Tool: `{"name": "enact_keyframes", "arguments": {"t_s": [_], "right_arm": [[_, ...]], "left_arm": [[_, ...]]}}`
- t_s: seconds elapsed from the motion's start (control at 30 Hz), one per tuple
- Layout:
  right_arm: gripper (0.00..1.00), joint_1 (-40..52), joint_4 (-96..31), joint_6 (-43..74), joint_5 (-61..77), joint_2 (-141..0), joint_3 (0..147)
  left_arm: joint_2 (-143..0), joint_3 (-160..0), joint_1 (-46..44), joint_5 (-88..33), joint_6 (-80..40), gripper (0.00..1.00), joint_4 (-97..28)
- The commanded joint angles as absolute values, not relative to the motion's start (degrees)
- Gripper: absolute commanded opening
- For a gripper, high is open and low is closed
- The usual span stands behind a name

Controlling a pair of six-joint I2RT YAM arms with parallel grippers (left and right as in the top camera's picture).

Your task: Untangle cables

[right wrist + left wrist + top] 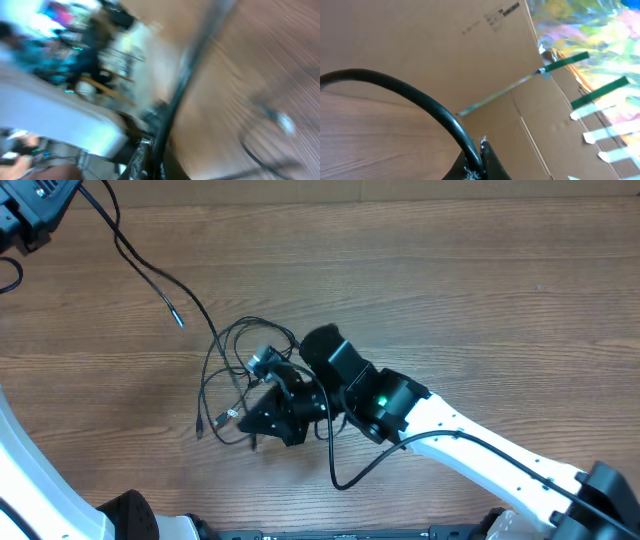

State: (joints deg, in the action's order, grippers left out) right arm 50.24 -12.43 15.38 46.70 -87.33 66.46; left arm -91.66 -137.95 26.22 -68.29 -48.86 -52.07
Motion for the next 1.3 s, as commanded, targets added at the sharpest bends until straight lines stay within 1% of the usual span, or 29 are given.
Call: {"name": "enact_keyframes", "arguments": {"t_s": [0.0, 0.07, 0.23, 0.4, 0.5, 0.63, 0.73, 0.77, 0.8, 0.83, 0.87, 0.9, 0.97, 1.03, 1.07, 1.1, 1.2, 1.27], "right_arm": [[0.04, 50.09, -8.75, 18.46, 57.95, -81.47, 73.63], [0.04, 50.09, -6.17, 18.41, 57.91, -80.44, 75.35], [0.12, 50.09, -0.64, 18.0, 54.06, -80.25, 75.46], [0.14, 50.09, 1.5, 17.96, 53.63, -80.49, 75.46], [0.13, 50.09, 0.86, 16.23, 52.47, -80.49, 75.44], [0.11, 50.09, -3.31, 14.96, 42.48, -80.49, 75.37], [0.1, 50.09, -6.7, 13.41, 32.75, -80.84, 75.35], [0.16, 50.09, -7.46, 13.39, 29.26, -81.12, 75.35], [0.34, 50.06, -8.23, 13.15, 25.32, -81.3, 75.35], [0.67, 49.89, -9.54, 12.51, 19.7, -81.49, 75.35], [0.87, 49.71, -10.61, 11.25, 15.53, -81.52, 75.35], [1.0, 49.21, -12.53, 9.56, 9.3, -81.49, 75.35], [1.0, 47.59, -16.58, 9.13, -1.02, -81.43, 75.35], [1.0, 45.34, -21.61, 9.13, -6.98, -81.3, 75.37], [1.0, 44.01, -24.38, 9.13, -8.45, -81.19, 75.37], [1.0, 42.52, -27.33, 9.13, -9.04, -81.03, 75.37], [1.0, 36.99, -36.1, 9.63, -8.99, -80.9, 75.35], [1.0, 33.56, -39.94, 11.92, -8.99, -80.9, 75.35]], "left_arm": [[-91.98, -138.1, 25.67, -64.86, -45.21, 0.04, -53.36], [-92.16, -138.1, 25.67, -64.1, -44.53, 0.04, -54.24], [-92.68, -138.1, 25.67, -62.02, -40.36, 0.04, -57.41], [-93.06, -138.1, 25.67, -60.12, -37.56, 0.04, -60.2], [-93.21, -138.1, 25.67, -60.03, -37.23, 0.04, -60.93], [-93.23, -138.1, 25.67, -58.81, -33.98, 0.04, -61.78], [-93.23, -138.1, 25.67, -54.26, -31.09, 0.04, -64.49], [-93.23, -138.1, 25.67, -51.88, -30.35, 0.04, -65.63], [-93.23, -138.1, 25.67, -49.1, -29.54, 0.04, -66.76], [-93.23, -138.1, 25.67, -45.39, -28.58, 0.04, -67.99], [-93.23, -138.1, 25.67, -41.8, -27.59, 0.04, -68.84], [-93.23, -138.1, 25.74, -37.8, -26.3, 0.04, -69.43], [-93.21, -138.1, 26.76, -26.11, -24.58, 0.04, -70.61], [-93.21, -138.1, 28.34, -16.05, -25.87, 0.04, -71.64], [-93.21, -138.12, 29.36, -12.91, -27.35, 0.04, -71.77], [-93.21, -138.12, 30.7, -11.2, -28.64, 0.04, -71.55], [-93.25, -138.12, 35.2, -11.66, -31.11, 0.04, -68.97], [-93.32, -138.12, 37.74, -11.64, -34.0, 0.04, -67.37]]}}
